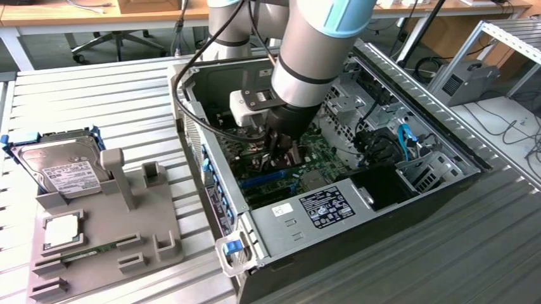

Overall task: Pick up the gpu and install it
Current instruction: 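Insert the gpu into the slot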

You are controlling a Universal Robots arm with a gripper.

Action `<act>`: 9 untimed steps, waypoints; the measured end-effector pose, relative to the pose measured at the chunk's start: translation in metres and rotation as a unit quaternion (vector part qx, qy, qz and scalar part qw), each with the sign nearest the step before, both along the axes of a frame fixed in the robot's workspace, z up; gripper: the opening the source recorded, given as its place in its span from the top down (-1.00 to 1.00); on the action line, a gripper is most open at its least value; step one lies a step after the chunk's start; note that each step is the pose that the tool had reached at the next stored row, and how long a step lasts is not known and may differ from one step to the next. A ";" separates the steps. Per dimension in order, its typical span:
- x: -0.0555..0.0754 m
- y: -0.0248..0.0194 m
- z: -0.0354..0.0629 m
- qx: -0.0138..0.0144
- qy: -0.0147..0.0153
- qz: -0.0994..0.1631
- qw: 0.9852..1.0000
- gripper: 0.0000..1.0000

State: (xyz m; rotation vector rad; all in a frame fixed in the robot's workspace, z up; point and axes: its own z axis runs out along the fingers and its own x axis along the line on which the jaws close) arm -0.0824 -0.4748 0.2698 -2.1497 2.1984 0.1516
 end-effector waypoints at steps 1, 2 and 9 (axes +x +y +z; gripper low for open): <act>0.000 0.0000 -0.0005 0.000 0.000 0.000 1.000 0.43; 0.000 0.0000 -0.0014 0.000 0.000 0.001 1.000 0.43; -0.005 -0.0001 -0.0064 0.000 0.000 0.001 1.000 0.43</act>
